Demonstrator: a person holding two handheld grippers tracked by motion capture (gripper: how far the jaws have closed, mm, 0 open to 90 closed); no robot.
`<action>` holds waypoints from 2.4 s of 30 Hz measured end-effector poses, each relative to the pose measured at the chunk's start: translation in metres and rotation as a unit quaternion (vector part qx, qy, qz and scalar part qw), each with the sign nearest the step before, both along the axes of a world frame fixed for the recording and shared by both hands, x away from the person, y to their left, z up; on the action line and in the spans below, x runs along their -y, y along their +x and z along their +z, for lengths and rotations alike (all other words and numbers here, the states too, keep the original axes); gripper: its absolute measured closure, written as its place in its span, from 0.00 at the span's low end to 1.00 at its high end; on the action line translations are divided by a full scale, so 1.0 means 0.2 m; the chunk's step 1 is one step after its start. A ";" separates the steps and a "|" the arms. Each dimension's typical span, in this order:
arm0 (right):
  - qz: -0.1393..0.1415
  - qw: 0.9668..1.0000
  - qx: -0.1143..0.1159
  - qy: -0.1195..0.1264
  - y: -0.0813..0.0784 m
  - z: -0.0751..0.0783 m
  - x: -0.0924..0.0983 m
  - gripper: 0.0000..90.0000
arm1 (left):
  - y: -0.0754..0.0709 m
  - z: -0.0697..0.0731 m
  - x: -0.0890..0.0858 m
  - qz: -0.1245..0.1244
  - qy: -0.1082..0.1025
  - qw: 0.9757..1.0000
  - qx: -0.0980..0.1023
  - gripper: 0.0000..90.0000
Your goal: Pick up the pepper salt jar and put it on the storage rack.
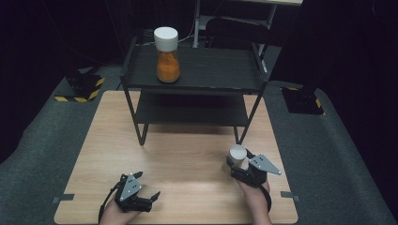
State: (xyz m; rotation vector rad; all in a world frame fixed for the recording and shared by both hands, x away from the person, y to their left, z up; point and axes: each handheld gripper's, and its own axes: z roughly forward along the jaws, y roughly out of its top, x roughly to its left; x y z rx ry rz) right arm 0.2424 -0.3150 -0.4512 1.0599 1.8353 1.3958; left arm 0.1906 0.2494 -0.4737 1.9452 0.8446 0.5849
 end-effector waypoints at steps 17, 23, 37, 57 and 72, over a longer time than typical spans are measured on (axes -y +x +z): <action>0.000 1.000 0.013 0.012 -0.01 -0.04 0.01 0.37 | 0.01 0.00 -0.01 0.001 -0.006 1.000 -0.004 0.02; -0.004 1.000 0.005 0.007 -0.01 -0.01 0.00 0.37 | 0.01 0.00 0.00 0.000 -0.003 1.000 -0.004 0.02; 0.012 1.000 0.018 0.001 -0.06 0.12 -0.01 0.37 | 0.03 0.01 -0.02 -0.007 -0.003 1.000 -0.017 0.02; 0.038 0.997 0.060 0.021 -0.18 0.46 -0.05 0.37 | 0.03 0.02 -0.02 -0.025 0.010 1.000 -0.011 0.02; 0.048 0.995 0.081 0.025 -0.19 0.67 -0.07 0.37 | 0.04 0.01 -0.03 -0.024 0.002 1.000 -0.015 0.02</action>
